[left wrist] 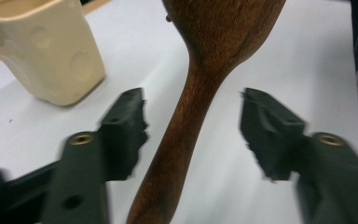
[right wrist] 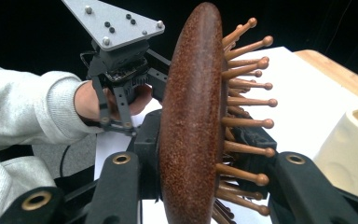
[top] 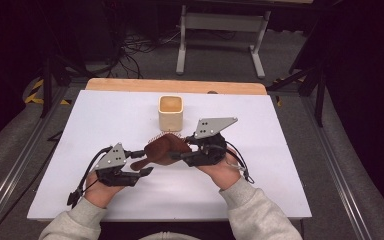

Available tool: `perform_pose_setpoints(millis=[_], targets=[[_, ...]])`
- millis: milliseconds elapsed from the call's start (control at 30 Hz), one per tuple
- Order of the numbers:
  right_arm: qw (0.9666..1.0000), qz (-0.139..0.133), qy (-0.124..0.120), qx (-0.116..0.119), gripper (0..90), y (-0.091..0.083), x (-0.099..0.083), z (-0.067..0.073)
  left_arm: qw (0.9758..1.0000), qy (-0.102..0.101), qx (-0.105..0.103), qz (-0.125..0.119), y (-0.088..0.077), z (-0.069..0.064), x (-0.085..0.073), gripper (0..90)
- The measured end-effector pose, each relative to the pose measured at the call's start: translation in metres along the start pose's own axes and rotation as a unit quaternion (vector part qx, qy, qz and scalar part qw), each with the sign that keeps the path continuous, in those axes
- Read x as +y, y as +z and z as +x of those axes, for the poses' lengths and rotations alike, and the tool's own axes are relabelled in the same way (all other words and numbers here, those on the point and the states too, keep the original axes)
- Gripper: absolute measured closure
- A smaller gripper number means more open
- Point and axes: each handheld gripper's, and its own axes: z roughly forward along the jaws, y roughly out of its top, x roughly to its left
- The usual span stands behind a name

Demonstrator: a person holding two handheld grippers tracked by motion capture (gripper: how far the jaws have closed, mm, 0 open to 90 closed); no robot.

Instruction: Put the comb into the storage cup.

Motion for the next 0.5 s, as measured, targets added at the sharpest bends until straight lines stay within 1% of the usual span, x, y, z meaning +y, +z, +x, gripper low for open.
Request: perform_pose_setpoints(millis=[33,67,100,133,200,300,367,433,467,500], targets=[[1.0,0.001,-0.002,-0.001,59.3,-0.001,0.002,0.0,1.0,-0.004,0.001,-0.008,-0.002,0.002,-0.001,29.9],[1.0,0.002,-0.004,-0.003,59.3,-0.003,0.005,-0.001,0.9999,-0.005,0.004,-0.015,-0.003,0.002,-0.002,25.1],[1.0,0.002,-0.004,-0.003,59.3,-0.003,0.005,-0.001,0.9999,-0.005,0.004,-0.015,-0.003,0.002,-0.002,21.8],[1.0,0.003,-0.007,-0.006,59.2,-0.004,0.007,0.0,0.9996,-0.007,0.008,-0.027,-0.006,0.004,-0.004,21.8],[0.9997,0.008,-0.016,-0.016,59.1,-0.007,0.014,-0.001,0.9991,-0.015,0.01,-0.04,-0.01,0.007,-0.006,16.0],[0.9996,0.008,-0.02,-0.019,59.1,-0.011,0.021,-0.002,0.9986,-0.022,0.017,-0.046,-0.016,0.01,-0.01,11.7],[0.9992,0.012,-0.026,-0.027,59.0,-0.014,0.028,-0.004,0.9979,-0.027,0.021,-0.054,-0.021,0.012,-0.013,9.0],[0.9991,0.012,-0.029,-0.029,58.9,-0.016,0.032,-0.006,0.9969,-0.035,0.028,-0.064,-0.028,0.015,-0.016,7.6],[0.9991,0.012,-0.029,-0.029,58.9,-0.016,0.032,-0.006,0.9969,-0.035,0.028,-0.064,-0.028,0.015,-0.016,7.0],[0.9991,0.013,-0.029,-0.03,58.9,-0.017,0.035,-0.007,0.9966,-0.04,0.03,-0.065,-0.031,0.017,-0.018,7.0]])
